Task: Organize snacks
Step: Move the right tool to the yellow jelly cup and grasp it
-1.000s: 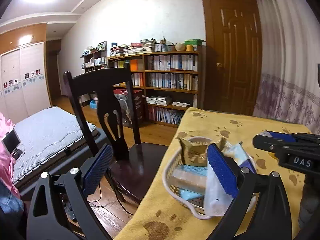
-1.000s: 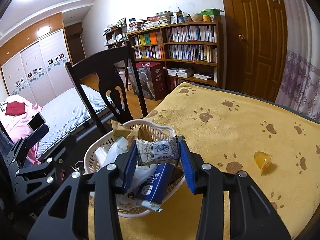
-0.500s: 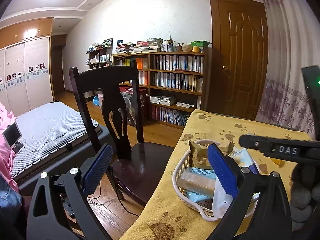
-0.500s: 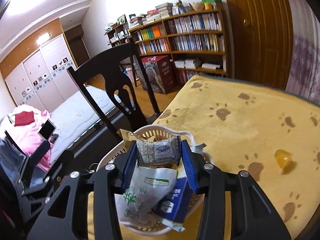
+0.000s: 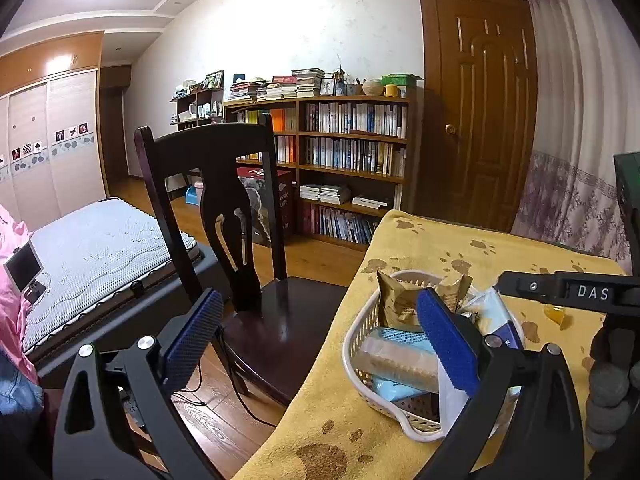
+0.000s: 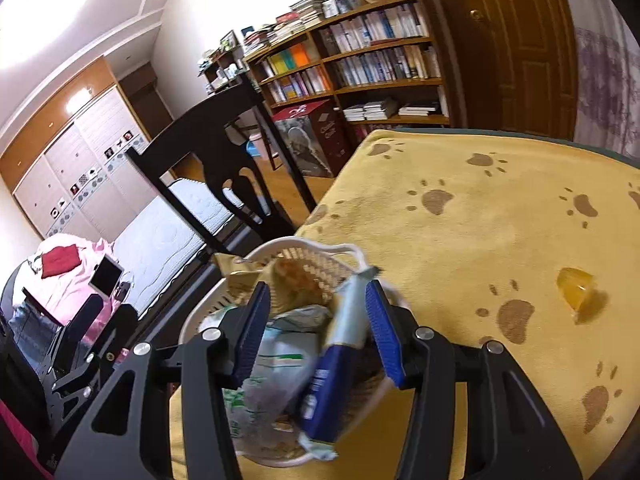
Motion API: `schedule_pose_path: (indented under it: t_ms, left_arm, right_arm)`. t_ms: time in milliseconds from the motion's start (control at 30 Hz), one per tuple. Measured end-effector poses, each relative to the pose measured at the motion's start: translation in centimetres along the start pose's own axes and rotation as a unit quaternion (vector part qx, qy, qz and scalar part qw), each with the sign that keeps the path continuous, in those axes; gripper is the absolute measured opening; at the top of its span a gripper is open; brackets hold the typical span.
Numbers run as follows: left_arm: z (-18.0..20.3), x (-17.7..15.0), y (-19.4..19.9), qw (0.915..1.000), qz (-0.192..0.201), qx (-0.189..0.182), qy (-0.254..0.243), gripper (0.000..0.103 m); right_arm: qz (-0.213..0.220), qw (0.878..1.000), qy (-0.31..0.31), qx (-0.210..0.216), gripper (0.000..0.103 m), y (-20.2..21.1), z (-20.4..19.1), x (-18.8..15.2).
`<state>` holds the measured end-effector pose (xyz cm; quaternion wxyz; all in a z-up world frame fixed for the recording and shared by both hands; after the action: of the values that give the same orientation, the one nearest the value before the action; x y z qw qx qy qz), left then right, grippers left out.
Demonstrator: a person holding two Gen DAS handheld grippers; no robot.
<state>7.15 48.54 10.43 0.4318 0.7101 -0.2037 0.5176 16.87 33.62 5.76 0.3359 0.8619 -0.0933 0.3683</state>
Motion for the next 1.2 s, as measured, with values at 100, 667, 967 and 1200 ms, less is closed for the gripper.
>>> schedule_pose_path:
  t_ms: [100, 667, 967, 1200]
  left_arm:
    - [0.0, -0.1, 0.0, 1.0, -0.001, 0.0, 0.0, 0.099]
    - [0.8, -0.5, -0.1, 0.9999, -0.008, -0.001, -0.011, 0.099]
    - [0.8, -0.7, -0.4, 0.9999, -0.012, 0.0, -0.011, 0.099]
    - [0.9, -0.8, -0.7, 0.9998, -0.014, 0.0, -0.013, 0.099]
  right_arm:
    - [0.013, 0.999, -0.017, -0.028, 0.056, 1.0, 2.4, 0.2]
    - [0.048, 0.968, -0.152, -0.193, 0.056, 6.5, 20.2, -0.5]
    - [0.025, 0.958, -0.17, -0.228, 0.056, 4.5, 23.9, -1.4]
    - [0.01, 0.955, -0.166, -0.244, 0.057, 3.2, 25.1, -0.6]
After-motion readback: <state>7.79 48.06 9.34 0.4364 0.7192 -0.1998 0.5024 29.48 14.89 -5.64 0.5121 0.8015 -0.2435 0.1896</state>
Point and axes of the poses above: each gripper's, at about its wrist camera, not at the fingertips, and y roughly against the way its jaws point, z to its right, x to its top, the point moved 10 cm from there along -y, roughly the way its jaws point, and after that the axes turned 14 degrees about x, right-handed, at the moved point
